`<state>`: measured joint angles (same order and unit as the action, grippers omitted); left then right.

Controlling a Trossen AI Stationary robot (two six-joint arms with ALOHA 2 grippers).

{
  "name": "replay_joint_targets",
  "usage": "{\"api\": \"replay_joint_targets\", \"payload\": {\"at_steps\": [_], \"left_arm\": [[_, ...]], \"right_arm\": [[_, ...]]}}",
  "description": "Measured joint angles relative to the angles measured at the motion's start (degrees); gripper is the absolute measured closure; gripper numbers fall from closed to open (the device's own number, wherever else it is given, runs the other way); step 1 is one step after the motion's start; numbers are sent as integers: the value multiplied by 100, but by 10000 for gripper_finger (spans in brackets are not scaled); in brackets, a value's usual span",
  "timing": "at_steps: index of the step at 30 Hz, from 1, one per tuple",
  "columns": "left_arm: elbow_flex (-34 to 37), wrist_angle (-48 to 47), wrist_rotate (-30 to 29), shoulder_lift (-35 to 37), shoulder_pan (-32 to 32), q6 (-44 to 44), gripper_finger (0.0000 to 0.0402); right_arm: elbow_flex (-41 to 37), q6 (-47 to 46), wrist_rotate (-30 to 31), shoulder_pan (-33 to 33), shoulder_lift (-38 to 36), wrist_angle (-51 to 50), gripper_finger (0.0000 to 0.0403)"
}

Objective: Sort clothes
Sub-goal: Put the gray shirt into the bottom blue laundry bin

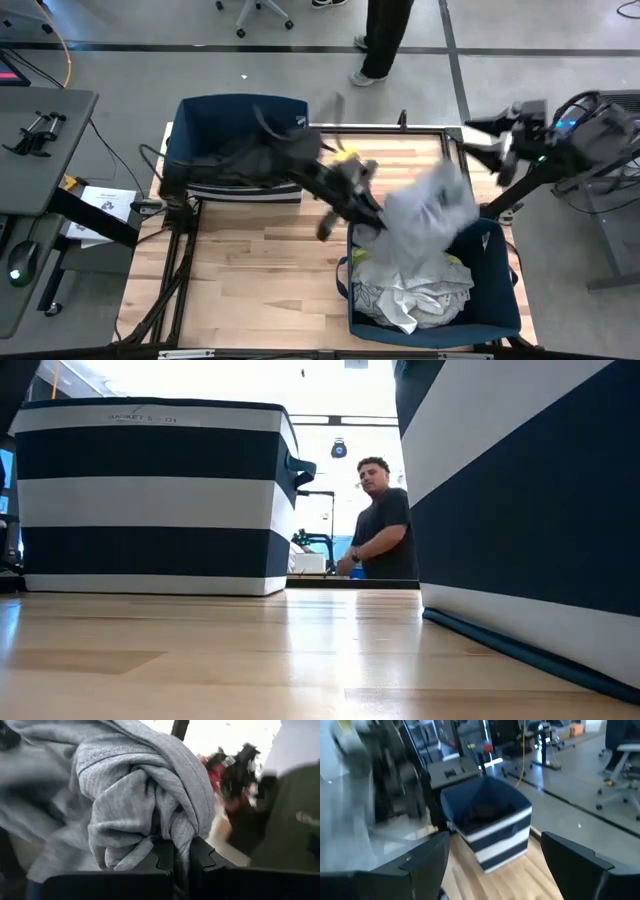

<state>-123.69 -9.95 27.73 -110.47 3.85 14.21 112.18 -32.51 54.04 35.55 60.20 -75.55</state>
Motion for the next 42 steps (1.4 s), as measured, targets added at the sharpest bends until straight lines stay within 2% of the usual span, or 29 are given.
{"api": "replay_joint_targets", "payload": {"at_steps": [6,11,16,20,23,25,27,30,33,35,38,42], "left_arm": [[1,-679,61,-910,-120,-150,401],[3,-1763,91,-1401,-162,-489,393],[3,-1870,718,-1563,-99,-521,326],[-1,-1325,934,-1399,-107,-194,257],[-1,-955,1046,-1172,-163,174,217],[-8,-890,1051,-989,-172,268,201],[-8,-1023,954,-750,-188,264,195],[-10,-1294,278,-377,-187,211,196],[-10,-1554,-713,17,-185,-125,202],[-10,-1669,-1427,273,-185,-389,207],[-10,-1780,-2434,627,-187,-827,213],[-10,-2021,-3259,992,-191,-1305,219]], "right_arm": [[340,427,351,0,-102,-21,96],[326,-121,243,0,-67,-609,96],[314,-1207,135,0,94,-1477,96],[-25,-1018,50,0,151,-1132,96],[-464,-1155,-377,0,217,-1152,96],[-871,-1291,-948,0,265,-1098,96],[-1398,-1339,-1821,1,288,-724,96],[-2368,-1154,-3221,4,310,437,98],[-3332,-1006,-4136,-4,308,1796,117],[-3917,-1058,-4348,-89,315,2435,143],[-4729,-1568,-4354,-261,324,2903,196],[-5719,-2531,-4519,-398,344,3458,274]]}}
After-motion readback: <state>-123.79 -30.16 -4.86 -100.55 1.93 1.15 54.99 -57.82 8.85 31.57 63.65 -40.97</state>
